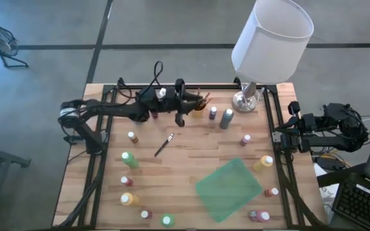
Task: Pick & Place Paint Supplies
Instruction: Put the silver paintbrush into the yellow cup
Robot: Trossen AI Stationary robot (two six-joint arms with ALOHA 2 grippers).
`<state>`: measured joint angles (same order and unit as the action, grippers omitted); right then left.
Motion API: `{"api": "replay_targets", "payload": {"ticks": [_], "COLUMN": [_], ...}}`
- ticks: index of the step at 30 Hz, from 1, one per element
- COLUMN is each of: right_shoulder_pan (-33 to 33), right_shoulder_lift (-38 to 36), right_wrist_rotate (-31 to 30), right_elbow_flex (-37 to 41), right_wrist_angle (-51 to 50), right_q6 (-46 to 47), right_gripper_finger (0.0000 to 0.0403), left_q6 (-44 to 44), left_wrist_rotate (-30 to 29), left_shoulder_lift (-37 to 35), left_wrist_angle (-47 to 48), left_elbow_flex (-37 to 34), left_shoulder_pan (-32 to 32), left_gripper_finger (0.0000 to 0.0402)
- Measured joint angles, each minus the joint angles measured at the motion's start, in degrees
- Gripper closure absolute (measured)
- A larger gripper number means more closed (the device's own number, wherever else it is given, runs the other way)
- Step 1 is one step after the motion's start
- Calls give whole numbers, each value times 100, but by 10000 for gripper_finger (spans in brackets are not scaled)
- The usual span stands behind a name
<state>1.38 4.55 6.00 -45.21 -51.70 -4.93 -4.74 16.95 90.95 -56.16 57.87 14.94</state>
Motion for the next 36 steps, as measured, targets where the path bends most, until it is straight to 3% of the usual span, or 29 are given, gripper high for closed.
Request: {"api": "replay_targets", "payload": {"ticks": [5, 11, 21, 27, 36], "right_shoulder_pan": [0, 0, 0, 0, 0], "right_shoulder_lift": [0, 0, 1, 0, -1], "right_wrist_rotate": [0, 0, 0, 0, 0], "right_elbow_flex": [0, 0, -2, 0, 0], "right_wrist_angle": [0, 0, 0, 0, 0], "right_q6": [0, 0, 0, -1, 0], "right_gripper_finger": [394, 394, 394, 394, 394], "left_q6": [442, 1071, 1078, 604, -1101], "left_wrist_rotate": [-207, -1228, -2710, -4016, -4167], "left_shoulder_lift": [-114, -320, -637, -679, -679], "left_wrist_angle": [697, 1879, 3881, 5269, 7112], "left_elbow_flex": [0, 0, 0, 0, 0], "left_shoulder_pan": [-188, -540, -1126, -1355, -1263], "left_gripper_finger": [307, 307, 307, 307, 307]}}
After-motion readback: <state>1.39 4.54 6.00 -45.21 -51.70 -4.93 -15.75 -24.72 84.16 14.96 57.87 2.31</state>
